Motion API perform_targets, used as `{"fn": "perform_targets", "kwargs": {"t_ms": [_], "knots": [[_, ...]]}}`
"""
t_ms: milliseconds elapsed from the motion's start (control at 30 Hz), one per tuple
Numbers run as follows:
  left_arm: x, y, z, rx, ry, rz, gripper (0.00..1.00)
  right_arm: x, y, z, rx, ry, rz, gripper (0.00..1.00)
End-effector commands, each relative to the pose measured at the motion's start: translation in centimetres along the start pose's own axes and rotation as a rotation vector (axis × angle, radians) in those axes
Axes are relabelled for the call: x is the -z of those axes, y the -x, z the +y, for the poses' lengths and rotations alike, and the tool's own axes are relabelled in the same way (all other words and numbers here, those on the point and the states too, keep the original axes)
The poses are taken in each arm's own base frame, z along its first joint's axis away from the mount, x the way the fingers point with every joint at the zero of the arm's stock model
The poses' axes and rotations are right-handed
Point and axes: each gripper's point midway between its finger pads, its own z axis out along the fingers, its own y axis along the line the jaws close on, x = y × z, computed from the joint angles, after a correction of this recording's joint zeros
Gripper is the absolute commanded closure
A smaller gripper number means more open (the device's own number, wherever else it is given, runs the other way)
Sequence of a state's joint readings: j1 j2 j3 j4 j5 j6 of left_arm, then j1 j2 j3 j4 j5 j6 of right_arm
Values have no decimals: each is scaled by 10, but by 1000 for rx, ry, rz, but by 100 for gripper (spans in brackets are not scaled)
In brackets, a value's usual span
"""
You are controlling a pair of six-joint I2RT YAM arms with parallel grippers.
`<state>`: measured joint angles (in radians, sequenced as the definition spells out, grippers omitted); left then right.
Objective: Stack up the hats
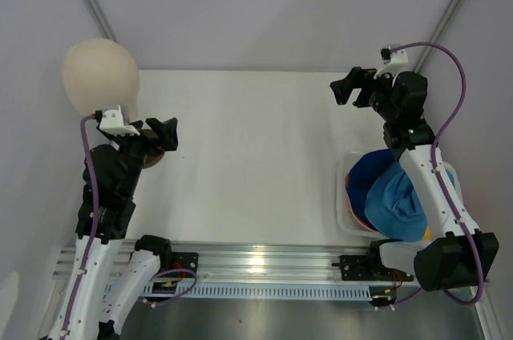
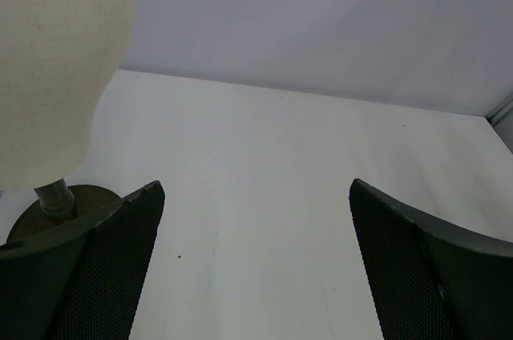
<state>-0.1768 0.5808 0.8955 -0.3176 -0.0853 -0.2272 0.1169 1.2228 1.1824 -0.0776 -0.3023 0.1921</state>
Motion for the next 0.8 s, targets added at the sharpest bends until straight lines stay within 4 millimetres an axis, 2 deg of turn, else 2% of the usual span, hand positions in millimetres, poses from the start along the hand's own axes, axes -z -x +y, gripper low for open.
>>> {"fn": "perform_targets", "kwargs": {"t_ms": [0,167,200,233,267,333,367,400,500,567,600,633,667,767], "knots": [[0,5,3,-5,11,-30,1,8,22,6,15,-2,-76,1],[-5,-3,1,38,8,-18,0,3,17,4,5,2,-72,0],[-5,-13,4,84,33,24,1,0,24,6,16,15,-105,1],[-6,-13,6,143,68,46,0,-3,27,6,17,19,-107,1],[-5,-13,1,300,83,61,0,-4,30,7,21,24,-110,1],[2,-28,2,475,127,87,1,-6,37,7,22,17,-120,1],[1,-52,3,622,156,107,0,-7,39,7,21,17,-129,1],[0,-51,3,697,144,62,0,-7,47,8,27,23,-160,1],[5,-129,33,861,286,80,1,-9,54,10,48,40,-193,0],[10,-140,50,925,352,23,1,-15,52,8,57,40,-185,1],[11,-155,58,936,384,17,0,-17,54,9,60,44,-190,1],[12,-152,64,951,391,-26,1,-20,53,9,59,50,-182,1],[13,-159,73,954,403,-63,1,-25,47,7,53,54,-163,1],[10,-162,89,974,397,-163,0,-33,41,7,50,72,-137,0]]}}
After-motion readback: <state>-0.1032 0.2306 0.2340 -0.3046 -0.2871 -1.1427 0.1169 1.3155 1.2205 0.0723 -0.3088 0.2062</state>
